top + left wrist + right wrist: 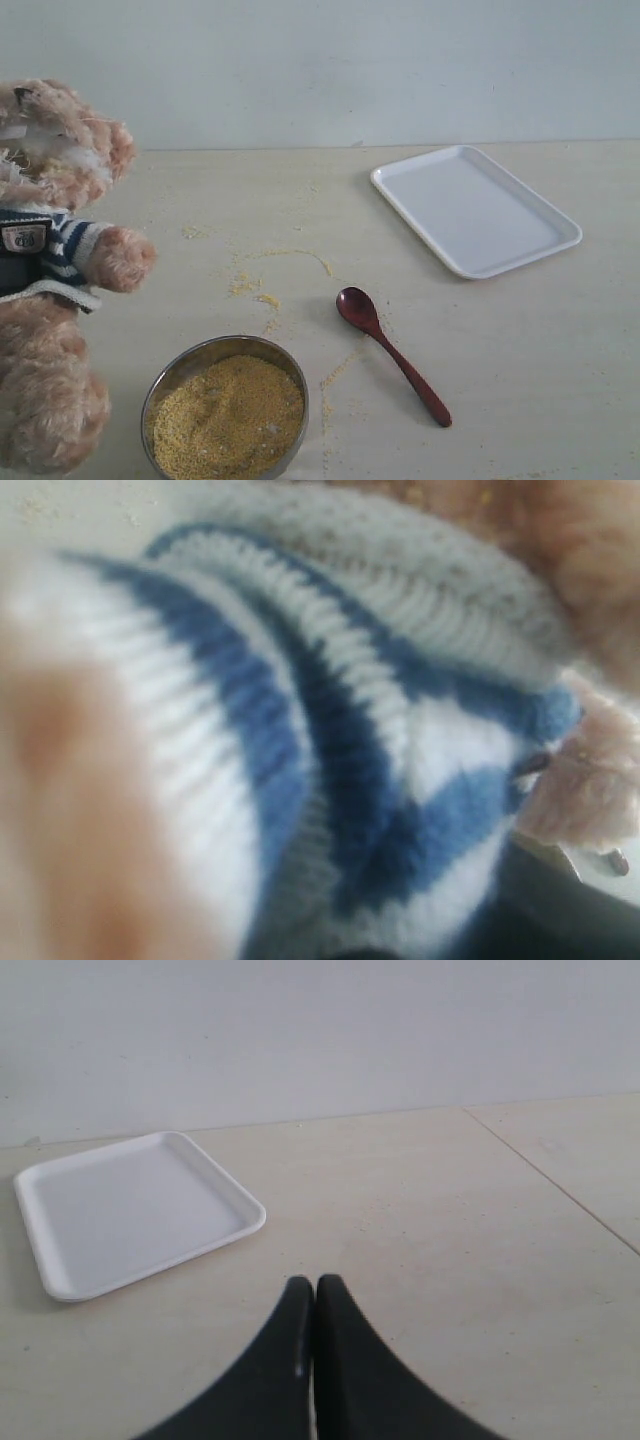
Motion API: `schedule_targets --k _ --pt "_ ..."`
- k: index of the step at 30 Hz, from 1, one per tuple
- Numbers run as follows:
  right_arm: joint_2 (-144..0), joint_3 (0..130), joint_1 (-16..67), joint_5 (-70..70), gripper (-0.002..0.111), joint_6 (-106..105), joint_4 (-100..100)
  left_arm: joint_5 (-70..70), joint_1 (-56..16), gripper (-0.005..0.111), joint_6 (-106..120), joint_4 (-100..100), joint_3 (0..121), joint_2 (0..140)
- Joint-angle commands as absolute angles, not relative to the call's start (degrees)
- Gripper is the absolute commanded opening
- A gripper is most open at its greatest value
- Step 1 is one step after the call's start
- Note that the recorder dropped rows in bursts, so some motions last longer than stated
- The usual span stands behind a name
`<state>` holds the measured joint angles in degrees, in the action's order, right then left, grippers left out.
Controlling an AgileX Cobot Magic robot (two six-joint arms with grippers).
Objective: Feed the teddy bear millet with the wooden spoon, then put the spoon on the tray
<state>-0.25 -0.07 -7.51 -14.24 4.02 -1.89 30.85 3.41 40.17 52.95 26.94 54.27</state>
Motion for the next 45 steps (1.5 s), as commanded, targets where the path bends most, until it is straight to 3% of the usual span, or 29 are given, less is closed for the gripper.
schedule_targets --k 1,9,13,17,19,27,32,35,40,45 --pt "0.0 0.0 -7.4 -13.5 0.000 3.9 -2.0 30.2 3.4 0.005 43.7 57.5 26.9 53.8" --pt "0.0 0.0 -7.4 -7.9 0.000 -3.8 -7.5 30.3 3.4 0.005 43.7 57.4 26.8 53.8" --pt "0.0 0.0 -7.4 11.6 0.000 26.9 13.9 30.3 3.4 0.005 43.7 57.2 26.8 53.8" --pt "0.0 0.0 -7.4 9.7 0.000 54.6 16.2 30.5 3.4 0.005 43.7 57.2 26.4 53.8" --pt "0.0 0.0 -7.4 7.3 0.000 58.1 16.2 32.9 3.4 0.005 43.5 58.2 26.3 53.8" --pt "0.0 0.0 -7.4 10.6 0.000 61.7 16.1 30.6 3.4 0.005 43.5 66.1 23.4 53.8" --pt "0.0 1.0 -7.4 28.7 0.000 60.2 11.1 33.0 3.4 0.005 46.9 74.8 23.4 53.8" --pt "-0.9 8.8 -7.4 35.7 0.000 45.4 -3.5 32.8 3.4 0.005 54.8 76.9 23.4 53.8" --pt "-16.6 31.8 -7.4 20.6 0.000 30.9 -31.3 29.2 3.4 0.005 57.5 76.9 23.4 53.8" --pt "-38.8 49.8 -7.4 -12.5 0.000 27.3 -35.1 25.1 3.4 0.005 57.5 77.8 23.4 53.8"
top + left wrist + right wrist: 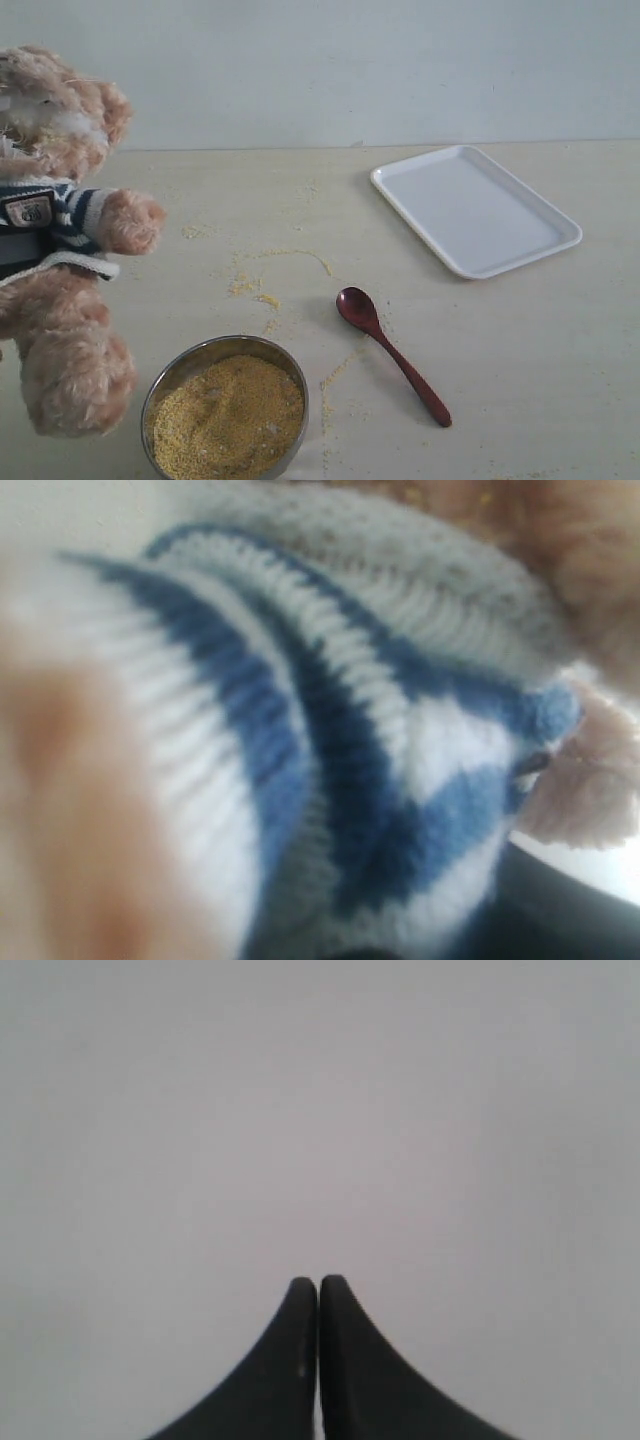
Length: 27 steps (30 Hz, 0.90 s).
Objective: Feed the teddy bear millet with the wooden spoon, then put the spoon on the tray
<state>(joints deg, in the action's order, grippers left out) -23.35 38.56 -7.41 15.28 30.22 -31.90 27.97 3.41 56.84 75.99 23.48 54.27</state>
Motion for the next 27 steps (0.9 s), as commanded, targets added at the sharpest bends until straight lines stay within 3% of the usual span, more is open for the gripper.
schedule_targets --k 1,4,8,10,16,20,23,25,27 --pt "-43.0 51.9 -7.4 -21.9 0.000 28.2 -32.4 25.1 3.4 0.005 57.5 77.7 23.4 53.8" --pt "-53.2 56.9 -7.3 -45.4 0.000 19.9 -18.1 25.1 3.4 0.005 57.5 75.5 23.4 53.8" --pt "-64.4 55.2 -1.8 -58.7 0.000 -25.5 26.0 24.7 3.4 0.005 57.5 72.2 23.4 53.8" --pt "-68.9 54.1 2.7 -65.5 0.000 -41.3 39.0 24.2 3.4 0.005 57.5 72.2 23.4 53.8" --pt "-79.7 53.3 13.3 -61.5 0.001 -45.9 34.1 23.9 3.4 0.005 57.5 70.8 23.4 53.8" --pt "-85.3 53.3 16.7 -56.7 0.016 -45.5 31.9 22.9 3.4 0.005 59.9 62.2 23.4 53.8" --pt "-91.4 53.3 17.9 -48.3 0.056 -45.6 32.0 17.1 3.4 0.005 60.1 62.1 23.4 55.4" --pt "-94.4 53.3 17.9 -45.0 0.060 -45.6 33.3 16.1 3.4 0.005 60.1 62.1 23.4 57.5" --pt "-97.2 53.3 17.9 -44.9 0.054 -49.5 37.3 16.2 3.4 0.005 60.1 63.4 23.4 60.2"
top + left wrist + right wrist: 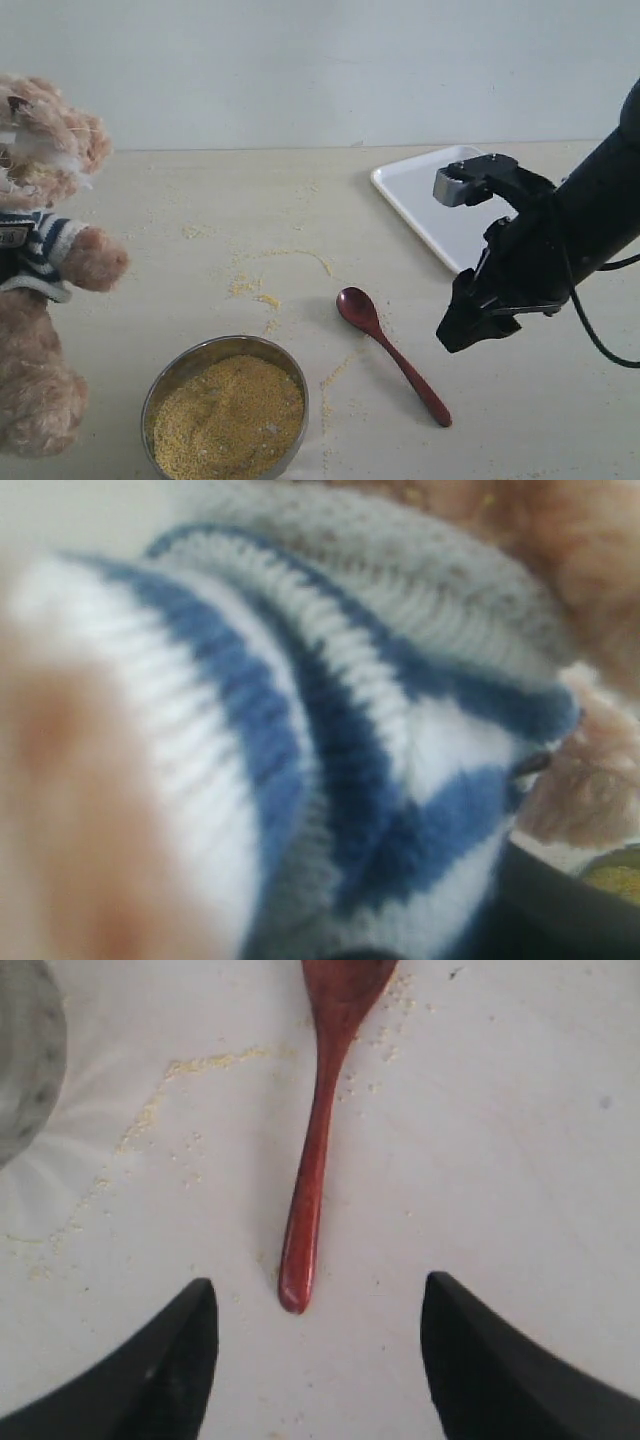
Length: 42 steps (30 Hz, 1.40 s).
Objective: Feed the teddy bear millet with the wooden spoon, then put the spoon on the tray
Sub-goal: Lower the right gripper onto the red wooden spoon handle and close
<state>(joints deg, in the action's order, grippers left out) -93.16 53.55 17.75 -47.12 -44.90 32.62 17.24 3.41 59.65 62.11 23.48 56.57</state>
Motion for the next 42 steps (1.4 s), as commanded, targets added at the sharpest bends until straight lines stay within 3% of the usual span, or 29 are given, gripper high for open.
schedule_targets --k 1,9,16,20,42 --pt "-98.8 53.3 17.9 -44.9 0.052 -51.3 38.7 16.2 3.4 0.005 60.1 64.8 23.4 62.1" --pt "-100.6 53.3 21.8 -40.0 0.053 -54.3 33.6 22.3 3.4 0.005 62.9 66.6 25.4 68.2" --pt "-100.6 53.3 31.2 -32.1 0.053 -31.7 8.5 22.3 3.4 0.005 64.1 67.1 25.4 68.2" --pt "-100.6 53.3 34.8 -31.0 0.053 -28.4 7.0 22.3 3.4 0.005 64.1 67.1 25.4 68.2" --pt "-103.6 53.3 35.3 -28.5 0.052 -23.0 7.2 23.6 3.4 0.005 64.3 70.8 25.4 68.2"
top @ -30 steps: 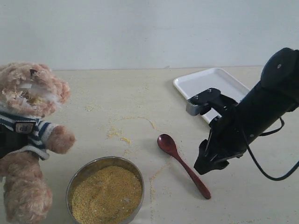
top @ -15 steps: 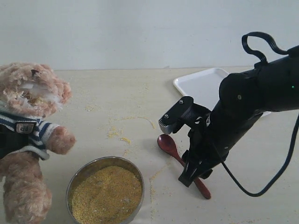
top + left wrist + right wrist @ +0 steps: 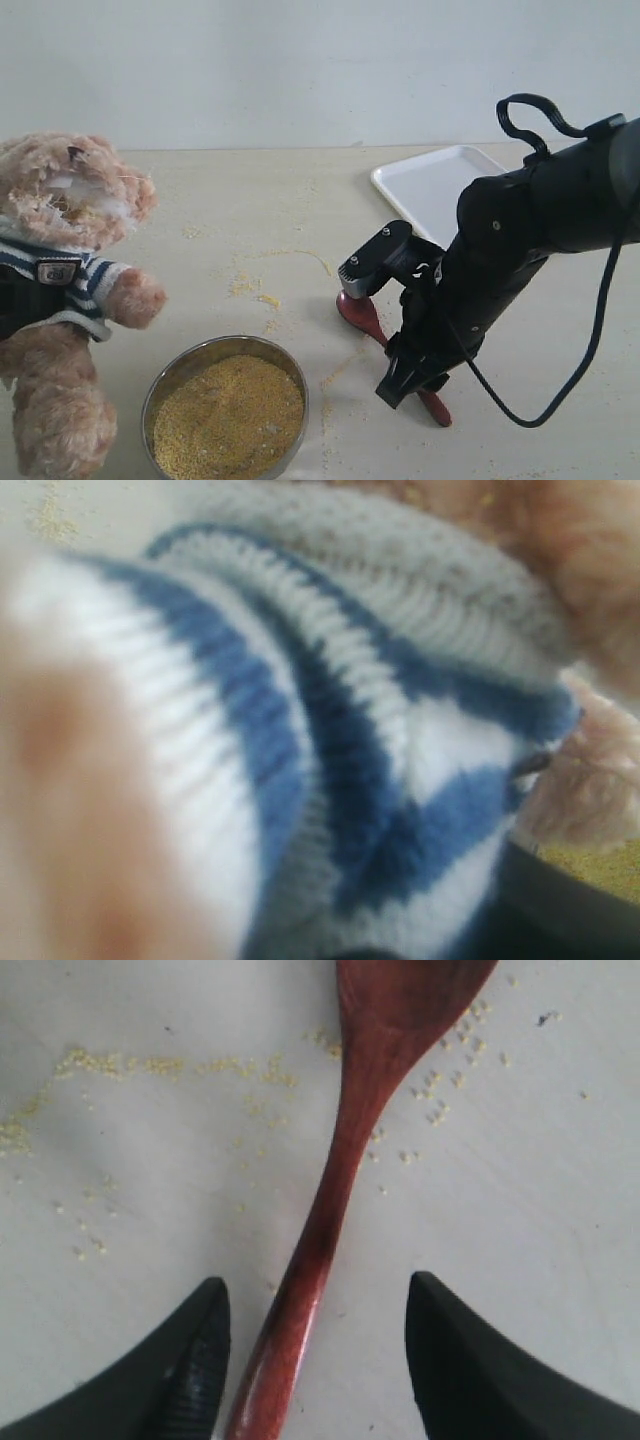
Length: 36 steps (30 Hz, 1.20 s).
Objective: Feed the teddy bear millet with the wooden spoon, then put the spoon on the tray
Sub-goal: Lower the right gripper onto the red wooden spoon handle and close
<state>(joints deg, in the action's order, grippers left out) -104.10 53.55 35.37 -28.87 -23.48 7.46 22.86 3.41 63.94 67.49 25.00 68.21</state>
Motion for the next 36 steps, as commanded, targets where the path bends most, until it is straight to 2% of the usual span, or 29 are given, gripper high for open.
schedule_targets --k 1,27,29,34,35,36 --pt "-103.6 53.3 35.3 -28.5 0.052 -23.0 7.2 23.4 3.4 0.005 64.6 70.9 25.4 68.2" --pt "-106.7 53.3 35.3 -28.5 0.052 -22.8 10.2 24.4 3.4 0.005 65.6 73.4 25.4 68.2" --pt "-106.7 53.3 35.3 -28.5 0.044 -22.8 10.2 25.2 3.4 0.005 65.6 73.5 25.4 68.2" --pt "-106.7 53.3 35.3 -29.3 0.004 -22.6 10.2 25.3 3.4 0.005 65.6 73.5 25.4 68.2" --pt "-106.7 53.3 35.3 -29.4 0.000 -22.3 10.2 25.3 3.4 0.005 65.6 73.5 25.4 68.2" --pt "-106.7 53.3 35.3 -29.6 0.000 -22.0 10.2 25.3 3.4 0.005 65.6 73.5 25.4 68.2"
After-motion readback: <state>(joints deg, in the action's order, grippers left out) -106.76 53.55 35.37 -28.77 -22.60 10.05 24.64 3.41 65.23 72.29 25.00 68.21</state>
